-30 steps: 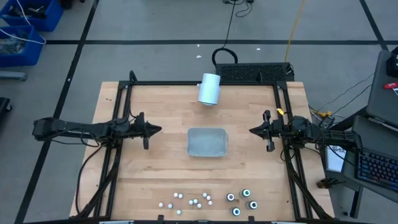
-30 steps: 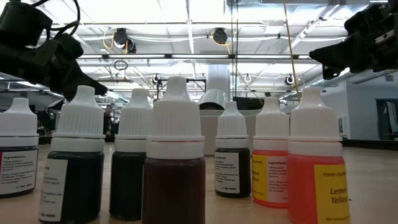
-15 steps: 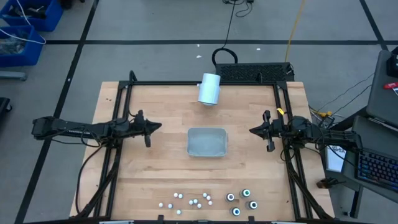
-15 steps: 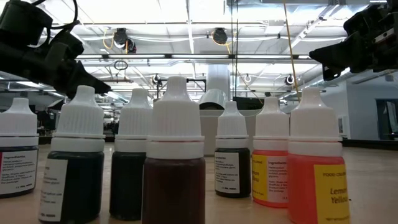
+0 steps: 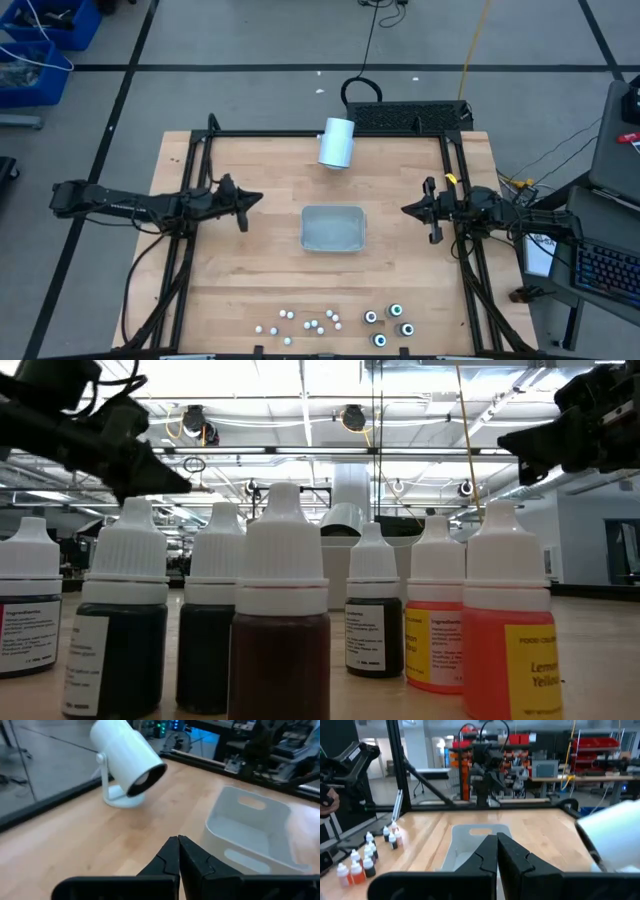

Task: Pick & Place food coloring
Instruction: Put the large black food coloring bottle into the gray bin

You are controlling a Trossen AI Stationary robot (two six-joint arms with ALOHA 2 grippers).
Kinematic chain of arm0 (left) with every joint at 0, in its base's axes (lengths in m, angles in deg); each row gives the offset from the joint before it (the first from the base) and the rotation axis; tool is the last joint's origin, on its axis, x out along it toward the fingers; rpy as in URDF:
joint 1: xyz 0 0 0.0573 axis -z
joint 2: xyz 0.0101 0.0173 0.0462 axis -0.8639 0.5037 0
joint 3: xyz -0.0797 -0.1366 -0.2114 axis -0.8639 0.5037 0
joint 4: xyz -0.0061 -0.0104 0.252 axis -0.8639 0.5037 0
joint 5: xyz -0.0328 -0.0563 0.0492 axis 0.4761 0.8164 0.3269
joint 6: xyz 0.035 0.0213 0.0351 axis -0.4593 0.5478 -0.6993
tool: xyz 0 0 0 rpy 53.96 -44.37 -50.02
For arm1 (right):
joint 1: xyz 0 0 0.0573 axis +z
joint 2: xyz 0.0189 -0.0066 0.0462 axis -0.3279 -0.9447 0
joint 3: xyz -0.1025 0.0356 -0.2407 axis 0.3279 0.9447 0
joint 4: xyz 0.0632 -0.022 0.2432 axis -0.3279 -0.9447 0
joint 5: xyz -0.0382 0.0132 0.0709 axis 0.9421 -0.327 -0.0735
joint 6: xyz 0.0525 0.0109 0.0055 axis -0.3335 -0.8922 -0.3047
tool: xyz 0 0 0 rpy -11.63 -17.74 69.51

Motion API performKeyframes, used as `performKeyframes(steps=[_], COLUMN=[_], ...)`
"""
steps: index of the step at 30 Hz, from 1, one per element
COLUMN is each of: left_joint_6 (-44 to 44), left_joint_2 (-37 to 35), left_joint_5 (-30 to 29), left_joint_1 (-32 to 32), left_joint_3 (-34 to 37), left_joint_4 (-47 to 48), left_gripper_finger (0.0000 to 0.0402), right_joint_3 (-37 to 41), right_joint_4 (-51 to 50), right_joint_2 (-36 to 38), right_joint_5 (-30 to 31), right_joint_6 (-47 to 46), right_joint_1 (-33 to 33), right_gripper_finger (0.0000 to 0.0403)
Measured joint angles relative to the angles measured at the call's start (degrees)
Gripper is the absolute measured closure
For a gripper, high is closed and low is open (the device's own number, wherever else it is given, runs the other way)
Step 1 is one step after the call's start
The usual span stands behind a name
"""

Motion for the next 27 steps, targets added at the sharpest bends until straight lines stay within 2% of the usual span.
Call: performKeyframes(steps=[3,6,9,14,18,20,24,27], left_joint_6=[-3.42,-8.72,-9.35,-10.5,-11.12,-11.17,-10.81,-10.11], left_joint_2=[6.05,11.0,15.03,18.46,19.2,19.23,19.21,19.19], left_joint_5=[-2.55,-2.6,-3.07,-3.4,-3.43,-3.43,-3.37,-2.5], left_joint_1=[-0.11,-0.13,-0.13,-0.13,-0.18,-0.18,-0.18,-0.15], left_joint_3=[-3.16,-5.63,-7.16,-8.59,-9.19,-9.19,-9.19,-9.19], left_joint_4=[-2.75,-3.06,-3.06,-3.1,-3.16,-3.13,-3.29,-3.04], left_gripper_finger=[0.0395,0.0382,0.0376,0.0375,0.0384,0.0391,0.0398,0.0387], right_joint_3=[-0.02,-0.39,-2.84,-12.59,-22.45,-27.89,-34.24,-37.25], right_joint_4=[2.41,3.58,2.85,-6.6,-18.32,-22.07,-26.35,-28.15], right_joint_2=[0.0,0.0,-0.91,-6.78,-15.24,-19.48,-27.49,-33.43], right_joint_5=[-0.03,-0.49,-3.51,-4.67,-3.75,0.81,14.19,19.16], right_joint_6=[0.72,1.18,1.12,3.65,7.44,8.98,9.06,10.3], right_joint_1=[0.0,-0.01,0.02,2.94,7.47,10.18,15.94,20.81], right_gripper_finger=[0.0403,0.0403,0.0403,0.0403,0.0403,0.0403,0.0403,0.0403])
